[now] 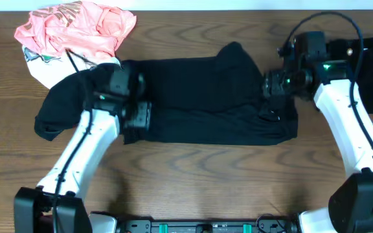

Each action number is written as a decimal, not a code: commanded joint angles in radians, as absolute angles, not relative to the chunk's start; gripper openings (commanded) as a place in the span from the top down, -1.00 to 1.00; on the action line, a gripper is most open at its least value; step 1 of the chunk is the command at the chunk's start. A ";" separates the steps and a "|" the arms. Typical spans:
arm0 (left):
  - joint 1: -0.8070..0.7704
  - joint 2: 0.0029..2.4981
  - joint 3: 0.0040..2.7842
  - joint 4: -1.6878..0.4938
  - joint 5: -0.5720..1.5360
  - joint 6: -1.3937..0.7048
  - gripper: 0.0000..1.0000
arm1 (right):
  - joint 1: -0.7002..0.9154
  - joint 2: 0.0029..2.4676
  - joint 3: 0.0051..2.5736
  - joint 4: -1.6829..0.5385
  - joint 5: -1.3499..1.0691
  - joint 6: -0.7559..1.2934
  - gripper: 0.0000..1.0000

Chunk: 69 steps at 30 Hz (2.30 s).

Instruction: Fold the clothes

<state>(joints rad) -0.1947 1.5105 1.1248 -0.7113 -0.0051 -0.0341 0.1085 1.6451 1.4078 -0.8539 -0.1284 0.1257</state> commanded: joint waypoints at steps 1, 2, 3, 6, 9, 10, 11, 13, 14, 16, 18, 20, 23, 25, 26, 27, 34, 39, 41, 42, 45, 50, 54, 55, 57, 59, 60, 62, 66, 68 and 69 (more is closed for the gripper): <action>-0.175 1.554 1.245 -0.717 0.027 -0.045 -0.49 | 0.147 1.663 1.476 -0.808 -0.134 0.075 -0.62; -0.175 1.565 1.264 -0.714 0.027 -0.041 -0.49 | 0.151 1.670 1.480 -0.792 -0.131 0.067 -0.62; -0.175 1.586 1.293 -0.701 0.027 -0.032 -0.50 | 0.158 1.682 1.485 -0.755 -0.130 0.053 -0.62; -0.175 1.646 1.345 -0.636 0.027 -0.015 -0.55 | 0.170 1.726 1.485 -0.658 -0.115 0.040 -0.62; -0.173 1.710 1.362 -0.529 0.026 -0.012 -0.55 | 0.174 1.791 1.485 -0.565 -0.112 0.025 -0.62; -0.172 1.732 1.362 -0.485 0.026 -0.012 -0.55 | 0.174 1.818 1.485 -0.531 -0.112 0.018 -0.62; -0.172 1.754 1.362 -0.448 0.026 -0.012 -0.56 | 0.174 1.840 1.485 -0.503 -0.112 0.013 -0.63; -0.168 1.803 1.362 -0.375 0.026 -0.012 -0.55 | 0.173 1.887 1.485 -0.445 -0.112 0.007 -0.64; -0.165 1.829 1.362 -0.344 0.022 -0.012 -0.56 | 0.173 1.909 1.485 -0.416 -0.112 0.002 -0.64; -0.156 1.871 1.362 -0.300 0.010 -0.012 -0.55 | 0.173 1.946 1.485 -0.371 -0.109 -0.006 -0.64; -0.144 1.913 1.362 -0.254 0.008 -0.012 -0.56 | 0.173 1.977 1.485 -0.336 -0.108 -0.018 -0.66; -0.130 1.950 1.362 -0.211 0.008 -0.012 -0.55 | 0.173 2.003 1.485 -0.309 -0.104 -0.025 -0.68; -0.111 1.995 1.362 -0.147 0.008 -0.012 -0.55 | 0.173 2.035 1.485 -0.272 -0.101 -0.030 -0.71; -0.101 2.020 1.362 -0.107 0.008 -0.012 -0.56 | 0.173 2.052 1.485 -0.252 -0.102 -0.031 -0.72; -0.096 2.030 1.362 -0.092 0.008 -0.012 -0.56 | 0.173 2.061 1.485 -0.245 -0.101 -0.031 -0.72; -0.093 2.042 1.362 -0.070 0.007 -0.012 -0.55 | 0.173 2.064 1.485 -0.239 -0.102 -0.031 -0.73; -0.086 2.111 1.362 0.006 0.008 -0.012 -0.56 | 0.173 2.083 1.485 -0.202 -0.101 -0.032 -0.73; -0.084 2.152 1.362 0.044 0.007 -0.012 -0.55 | 0.171 2.084 1.485 -0.189 -0.101 -0.033 -0.71; -0.082 2.167 1.362 0.050 0.008 -0.013 -0.56 | 0.171 2.084 1.485 -0.189 -0.101 -0.033 -0.69; -0.080 2.173 1.362 0.050 0.008 -0.013 -0.55 | 0.171 2.084 1.485 -0.187 -0.101 -0.033 -0.68; -0.076 2.183 1.362 0.051 0.008 -0.017 -0.55 | 0.171 2.094 1.485 -0.175 -0.101 -0.033 -0.68; -0.075 2.183 1.362 0.043 0.009 -0.020 0.41 | 0.172 2.123 1.485 -0.159 -0.106 -0.031 -0.65; -0.075 2.183 1.362 0.035 0.019 -0.028 0.43 | 0.176 2.129 1.485 -0.157 -0.113 -0.031 -0.65; -0.075 2.184 1.362 0.035 0.019 -0.028 0.42 | 0.177 2.129 1.485 -0.153 -0.113 -0.031 -0.64; -0.075 2.184 1.362 0.035 0.019 -0.028 0.37 | 0.179 2.129 1.485 -0.148 -0.115 -0.031 -0.65; -0.075 2.184 1.362 0.036 0.018 -0.027 0.28 | 0.179 2.129 1.485 -0.149 -0.117 -0.031 -0.65; -0.075 2.185 1.362 0.036 0.018 -0.027 0.26 | 0.179 2.129 1.485 -0.150 -0.117 -0.031 -0.64; -0.075 2.187 1.362 0.043 0.015 -0.027 0.17 | 0.179 2.129 1.485 -0.153 -0.118 -0.031 -0.64; -0.075 2.204 1.362 0.065 0.015 -0.027 -0.05 | 0.181 2.129 1.485 -0.153 -0.121 -0.031 -0.64; -0.075 2.218 1.362 0.073 0.015 -0.027 -0.14 | 0.183 2.129 1.485 -0.152 -0.121 -0.031 -0.64; -0.075 2.226 1.362 0.075 0.015 -0.027 -0.15 | 0.184 2.129 1.485 -0.151 -0.121 -0.031 -0.64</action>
